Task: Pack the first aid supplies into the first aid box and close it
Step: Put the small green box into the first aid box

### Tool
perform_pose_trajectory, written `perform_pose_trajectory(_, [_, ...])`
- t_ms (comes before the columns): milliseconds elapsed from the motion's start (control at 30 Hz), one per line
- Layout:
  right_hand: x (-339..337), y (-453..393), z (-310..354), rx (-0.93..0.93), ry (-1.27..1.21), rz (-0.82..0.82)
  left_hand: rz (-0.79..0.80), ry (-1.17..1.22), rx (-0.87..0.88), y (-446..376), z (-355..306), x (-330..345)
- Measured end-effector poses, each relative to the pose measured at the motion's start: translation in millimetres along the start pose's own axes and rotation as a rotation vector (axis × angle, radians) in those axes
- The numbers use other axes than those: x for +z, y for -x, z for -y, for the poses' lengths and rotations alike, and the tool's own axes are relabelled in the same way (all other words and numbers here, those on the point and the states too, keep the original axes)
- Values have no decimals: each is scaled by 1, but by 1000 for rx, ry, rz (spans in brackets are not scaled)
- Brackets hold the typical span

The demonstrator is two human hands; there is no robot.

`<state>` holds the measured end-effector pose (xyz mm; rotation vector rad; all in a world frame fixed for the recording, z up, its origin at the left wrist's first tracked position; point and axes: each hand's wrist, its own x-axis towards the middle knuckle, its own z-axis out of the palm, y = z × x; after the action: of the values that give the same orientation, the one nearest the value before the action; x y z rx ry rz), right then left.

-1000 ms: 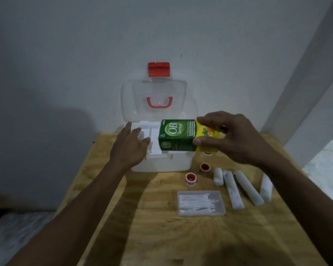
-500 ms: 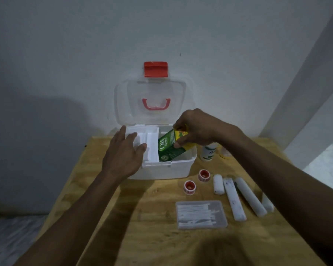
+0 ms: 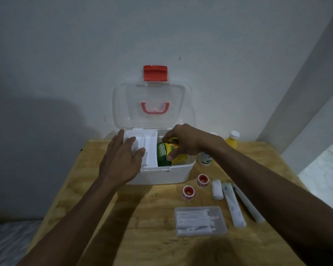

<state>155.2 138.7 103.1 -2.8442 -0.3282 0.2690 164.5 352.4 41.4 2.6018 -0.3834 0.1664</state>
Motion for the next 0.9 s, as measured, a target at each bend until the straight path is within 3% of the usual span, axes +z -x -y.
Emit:
perform_pose_trajectory(267, [9,-10,11,-5,136,140,5,1,-4,1,-1,-1])
perform_pose_trajectory(367, [8,-11,11,52,-36,144,6,-6,-13,1,-3,-2])
perform_pose_trajectory(533, [14,-5,12,231,-472,16,4,-7,-21,2,-3,-1])
perform_pose_trajectory(900, [31,2,26,224,-759,-58,12,-1,-6,3,-3,-3])
